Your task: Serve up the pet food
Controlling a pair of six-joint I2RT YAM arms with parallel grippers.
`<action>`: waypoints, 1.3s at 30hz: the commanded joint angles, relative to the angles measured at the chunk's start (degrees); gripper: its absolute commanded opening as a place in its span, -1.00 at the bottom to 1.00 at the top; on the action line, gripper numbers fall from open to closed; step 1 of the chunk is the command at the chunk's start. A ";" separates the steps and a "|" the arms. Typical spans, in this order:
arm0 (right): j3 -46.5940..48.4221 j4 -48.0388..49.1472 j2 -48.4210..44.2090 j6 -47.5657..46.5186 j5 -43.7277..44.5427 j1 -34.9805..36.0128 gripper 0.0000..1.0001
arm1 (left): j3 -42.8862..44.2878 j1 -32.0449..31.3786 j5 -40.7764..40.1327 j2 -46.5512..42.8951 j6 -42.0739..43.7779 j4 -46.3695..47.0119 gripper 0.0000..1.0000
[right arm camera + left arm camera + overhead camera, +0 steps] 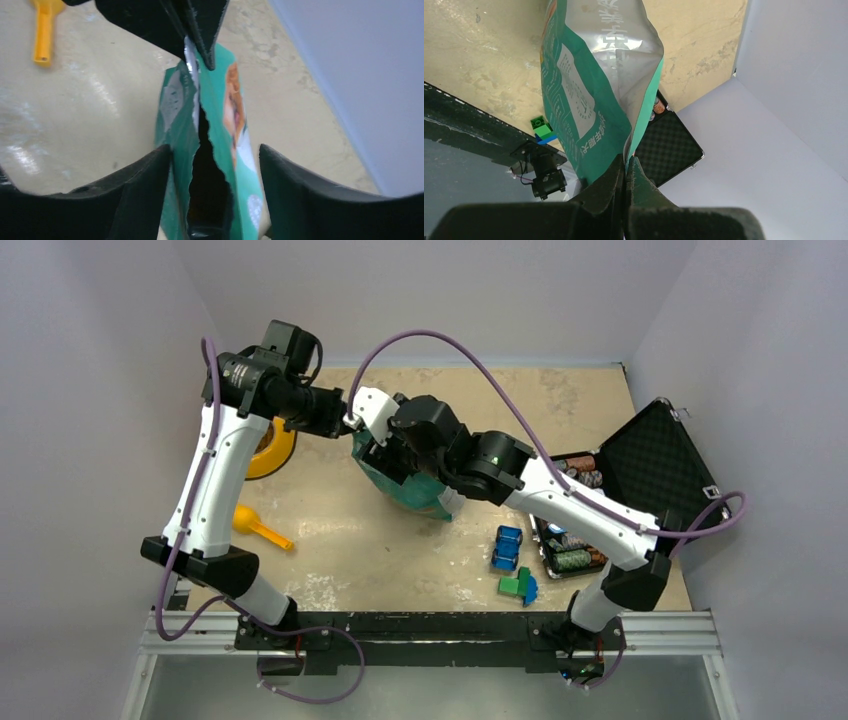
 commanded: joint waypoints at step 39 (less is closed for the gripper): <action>-15.92 -5.75 -22.05 2.76 5.02 2.65 -1.00 | 11.04 3.29 -2.66 -1.50 3.64 1.12 -1.00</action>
